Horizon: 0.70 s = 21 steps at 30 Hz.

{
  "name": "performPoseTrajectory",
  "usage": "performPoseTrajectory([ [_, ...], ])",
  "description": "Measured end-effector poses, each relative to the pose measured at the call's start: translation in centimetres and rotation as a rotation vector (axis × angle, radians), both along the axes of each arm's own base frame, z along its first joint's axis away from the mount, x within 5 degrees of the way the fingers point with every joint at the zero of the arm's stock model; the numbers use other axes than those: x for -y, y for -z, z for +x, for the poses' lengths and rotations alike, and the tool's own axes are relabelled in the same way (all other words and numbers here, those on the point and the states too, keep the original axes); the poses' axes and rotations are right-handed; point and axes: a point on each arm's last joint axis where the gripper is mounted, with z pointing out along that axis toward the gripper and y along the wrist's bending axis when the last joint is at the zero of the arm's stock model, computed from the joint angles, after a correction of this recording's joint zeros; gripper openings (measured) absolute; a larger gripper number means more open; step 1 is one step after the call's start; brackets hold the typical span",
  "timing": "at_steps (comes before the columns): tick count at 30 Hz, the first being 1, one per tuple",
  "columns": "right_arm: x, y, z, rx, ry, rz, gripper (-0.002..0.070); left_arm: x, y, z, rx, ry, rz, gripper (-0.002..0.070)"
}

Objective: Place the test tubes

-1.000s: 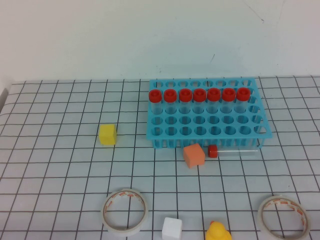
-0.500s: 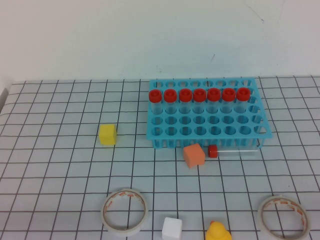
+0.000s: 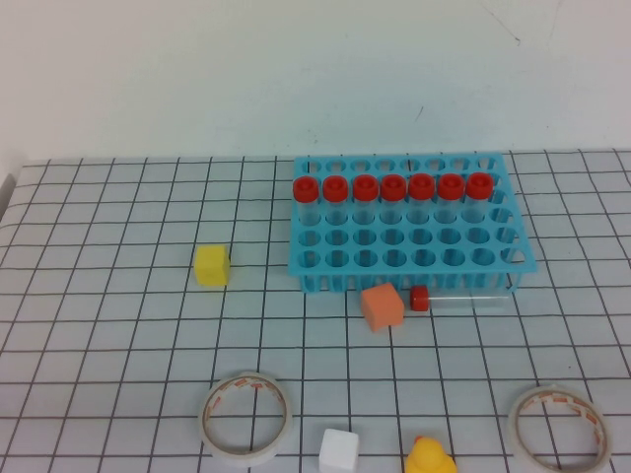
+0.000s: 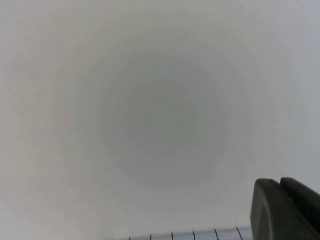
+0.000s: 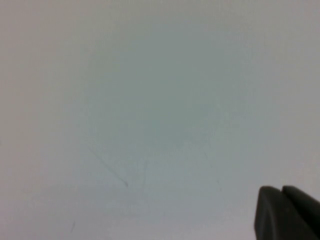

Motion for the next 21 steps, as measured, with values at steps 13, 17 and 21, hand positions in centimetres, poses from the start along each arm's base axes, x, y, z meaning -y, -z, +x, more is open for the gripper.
performPoseTrajectory([
  [13, -0.3, -7.6, 4.4, -0.752, -0.06, -0.249, -0.0001, 0.3, -3.6, 2.1, -0.702, 0.031, 0.029, -0.0001],
  [17, -1.9, -7.6, 8.0, -0.947, -0.307, -0.379, -0.0001, 0.4, -2.6, 3.1, -0.828, 0.035, 0.03, -0.0001],
  [21, -2.9, -5.8, 12.4, -1.146, -0.547, -0.455, -0.0001, 0.4, -1.9, 3.5, -0.924, 0.038, 0.037, -0.0001],
])
